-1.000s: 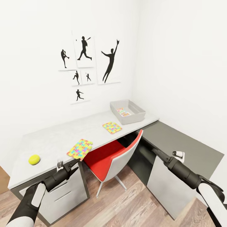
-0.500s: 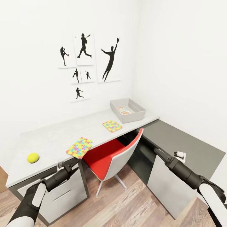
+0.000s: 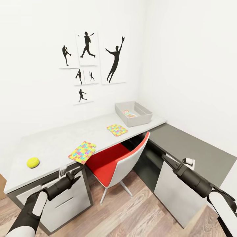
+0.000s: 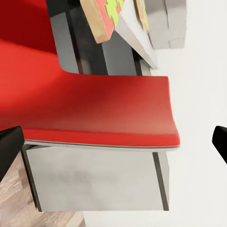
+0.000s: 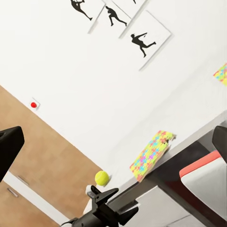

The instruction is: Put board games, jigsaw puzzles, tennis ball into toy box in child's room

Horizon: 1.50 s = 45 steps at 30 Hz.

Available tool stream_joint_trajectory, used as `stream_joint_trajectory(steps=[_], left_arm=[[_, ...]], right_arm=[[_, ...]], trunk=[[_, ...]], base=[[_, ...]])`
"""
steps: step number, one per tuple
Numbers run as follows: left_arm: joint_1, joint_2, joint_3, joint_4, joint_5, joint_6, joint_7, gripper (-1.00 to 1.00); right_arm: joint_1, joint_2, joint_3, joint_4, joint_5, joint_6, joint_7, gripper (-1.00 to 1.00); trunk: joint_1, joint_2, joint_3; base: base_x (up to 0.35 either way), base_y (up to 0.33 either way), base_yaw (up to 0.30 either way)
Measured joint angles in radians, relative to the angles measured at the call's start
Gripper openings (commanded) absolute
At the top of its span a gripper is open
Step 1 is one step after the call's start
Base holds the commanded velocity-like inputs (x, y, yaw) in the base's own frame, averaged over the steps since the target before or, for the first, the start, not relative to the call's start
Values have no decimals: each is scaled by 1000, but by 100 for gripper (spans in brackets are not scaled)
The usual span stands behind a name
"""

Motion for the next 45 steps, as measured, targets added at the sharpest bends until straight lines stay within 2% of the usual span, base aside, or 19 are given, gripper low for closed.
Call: stream_joint_trajectory(steps=[24,35,45], left_arm=[[0,0,-2,0,-2,-2,1,100],[0,-1,0,-1,-1,-2,1,100],[0,-7,-2,-8,-2,-6,2,100]], right_arm=[[0,0,-1,1,0,2,0,100],[0,1,-2,15,0,2,0,100],[0,2,-2,22,1,2,0,100]], trunk=[[92,-168,-75],[92,-168,-75],[92,-168,-75]], base=[[0,0,0],[3,0,0],[156,-18,0]])
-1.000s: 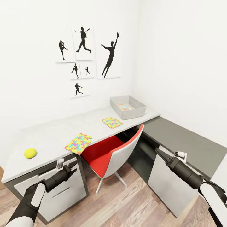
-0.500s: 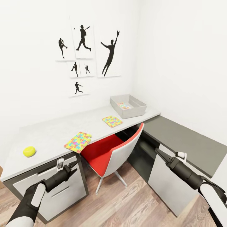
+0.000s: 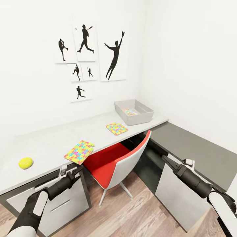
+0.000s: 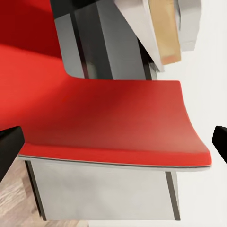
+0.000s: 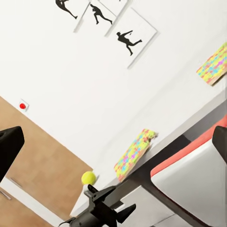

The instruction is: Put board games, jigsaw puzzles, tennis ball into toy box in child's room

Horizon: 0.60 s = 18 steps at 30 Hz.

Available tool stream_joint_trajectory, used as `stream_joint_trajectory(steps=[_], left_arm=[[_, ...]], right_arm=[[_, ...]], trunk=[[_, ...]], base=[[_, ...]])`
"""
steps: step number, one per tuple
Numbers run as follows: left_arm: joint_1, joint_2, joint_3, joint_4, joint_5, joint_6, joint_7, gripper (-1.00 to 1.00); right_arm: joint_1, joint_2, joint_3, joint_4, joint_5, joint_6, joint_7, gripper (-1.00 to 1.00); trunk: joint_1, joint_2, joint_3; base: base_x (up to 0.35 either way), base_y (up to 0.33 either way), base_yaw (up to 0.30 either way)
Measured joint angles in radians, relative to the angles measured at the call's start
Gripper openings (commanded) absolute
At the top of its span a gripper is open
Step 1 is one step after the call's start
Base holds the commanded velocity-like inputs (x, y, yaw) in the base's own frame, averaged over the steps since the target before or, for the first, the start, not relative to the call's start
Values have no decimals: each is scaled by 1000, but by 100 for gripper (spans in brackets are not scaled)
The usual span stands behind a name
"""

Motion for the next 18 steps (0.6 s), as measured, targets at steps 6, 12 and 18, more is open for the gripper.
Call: stream_joint_trajectory(steps=[6,12,18], left_arm=[[0,-1,-2,-1,0,-9,0,100],[0,-1,-3,-1,0,-11,0,100],[0,-2,-3,-1,0,-13,0,100]], right_arm=[[0,0,0,8,0,-1,0,100],[0,0,0,9,1,-1,0,100],[0,0,0,9,1,0,0,100]], trunk=[[0,0,0],[0,0,0],[0,0,0]], base=[[45,-32,0],[147,-124,0],[63,-49,0]])
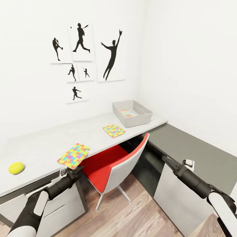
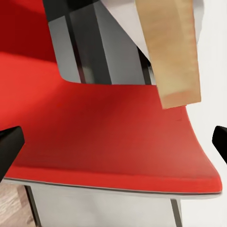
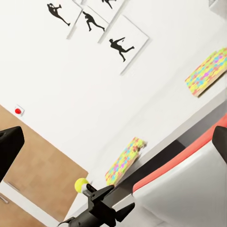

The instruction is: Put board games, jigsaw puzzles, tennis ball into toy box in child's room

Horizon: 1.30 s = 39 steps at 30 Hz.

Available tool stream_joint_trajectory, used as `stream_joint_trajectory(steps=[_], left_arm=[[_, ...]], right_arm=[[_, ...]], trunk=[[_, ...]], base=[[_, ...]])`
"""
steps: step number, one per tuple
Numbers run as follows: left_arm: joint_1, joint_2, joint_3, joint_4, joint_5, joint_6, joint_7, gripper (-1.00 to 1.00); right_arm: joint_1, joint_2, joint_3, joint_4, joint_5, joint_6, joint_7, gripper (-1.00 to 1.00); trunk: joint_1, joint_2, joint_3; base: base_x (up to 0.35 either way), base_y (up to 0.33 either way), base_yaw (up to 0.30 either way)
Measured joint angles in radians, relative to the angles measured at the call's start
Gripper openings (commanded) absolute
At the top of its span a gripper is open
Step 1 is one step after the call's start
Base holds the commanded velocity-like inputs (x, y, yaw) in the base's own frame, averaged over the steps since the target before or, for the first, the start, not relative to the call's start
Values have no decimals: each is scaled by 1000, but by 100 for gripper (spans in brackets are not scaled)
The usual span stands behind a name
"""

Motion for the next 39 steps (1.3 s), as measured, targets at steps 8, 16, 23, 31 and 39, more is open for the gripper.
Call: stream_joint_trajectory(steps=[8,16,23,31,39], left_arm=[[0,0,-2,0,0,-2,0,100],[0,-1,-3,0,0,-2,0,100],[0,-1,-3,0,0,-2,0,100],[0,0,-4,0,0,-1,0,100],[0,2,0,0,0,0,0,100]], right_arm=[[0,0,0,0,0,-1,0,100],[0,0,0,0,0,0,0,100],[0,0,-1,0,0,0,0,100],[0,0,0,0,0,0,0,100],[0,0,0,0,0,0,0,100]], trunk=[[0,0,0],[0,0,0],[0,0,0],[-27,49,22],[-34,63,28]], base=[[9,-86,0],[1,-121,0],[0,-10,0],[0,-1,0],[0,0,0]])
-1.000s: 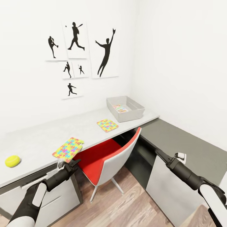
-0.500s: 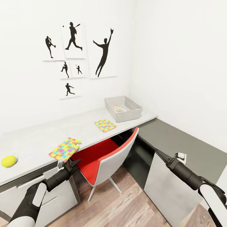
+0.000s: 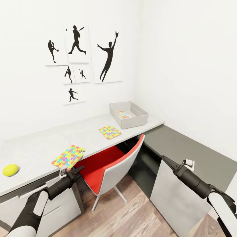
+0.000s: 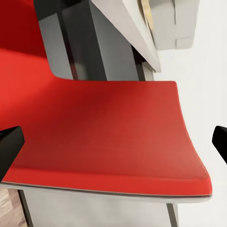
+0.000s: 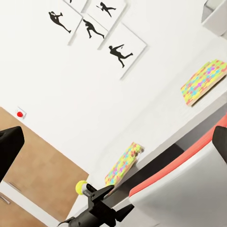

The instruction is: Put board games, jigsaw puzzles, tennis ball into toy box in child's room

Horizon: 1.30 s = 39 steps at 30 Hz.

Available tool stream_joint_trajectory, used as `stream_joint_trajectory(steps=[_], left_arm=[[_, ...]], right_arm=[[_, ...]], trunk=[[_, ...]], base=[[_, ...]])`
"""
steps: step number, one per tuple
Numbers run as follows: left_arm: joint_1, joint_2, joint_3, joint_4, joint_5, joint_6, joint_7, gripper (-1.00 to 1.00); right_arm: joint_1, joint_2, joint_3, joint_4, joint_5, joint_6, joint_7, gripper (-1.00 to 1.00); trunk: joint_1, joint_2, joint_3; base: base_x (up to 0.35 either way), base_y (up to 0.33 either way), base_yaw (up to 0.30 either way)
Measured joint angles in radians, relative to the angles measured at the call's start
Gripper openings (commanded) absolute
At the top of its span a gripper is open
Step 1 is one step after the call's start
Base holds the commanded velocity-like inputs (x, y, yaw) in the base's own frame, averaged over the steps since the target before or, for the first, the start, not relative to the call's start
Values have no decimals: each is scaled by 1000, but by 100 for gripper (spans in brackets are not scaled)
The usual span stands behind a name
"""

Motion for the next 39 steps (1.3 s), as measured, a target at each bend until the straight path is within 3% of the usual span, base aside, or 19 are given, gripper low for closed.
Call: stream_joint_trajectory(steps=[4,8,39], left_arm=[[0,2,2,0,0,0,0,100],[0,4,3,0,0,0,0,100],[0,0,3,0,-2,-1,0,100]], right_arm=[[0,0,-1,0,0,0,0,100],[0,0,-1,0,0,0,0,100],[0,0,-3,21,-1,0,0,100]], trunk=[[0,0,0],[-15,28,12],[-15,28,13]], base=[[0,0,0],[0,0,0],[20,26,0]])
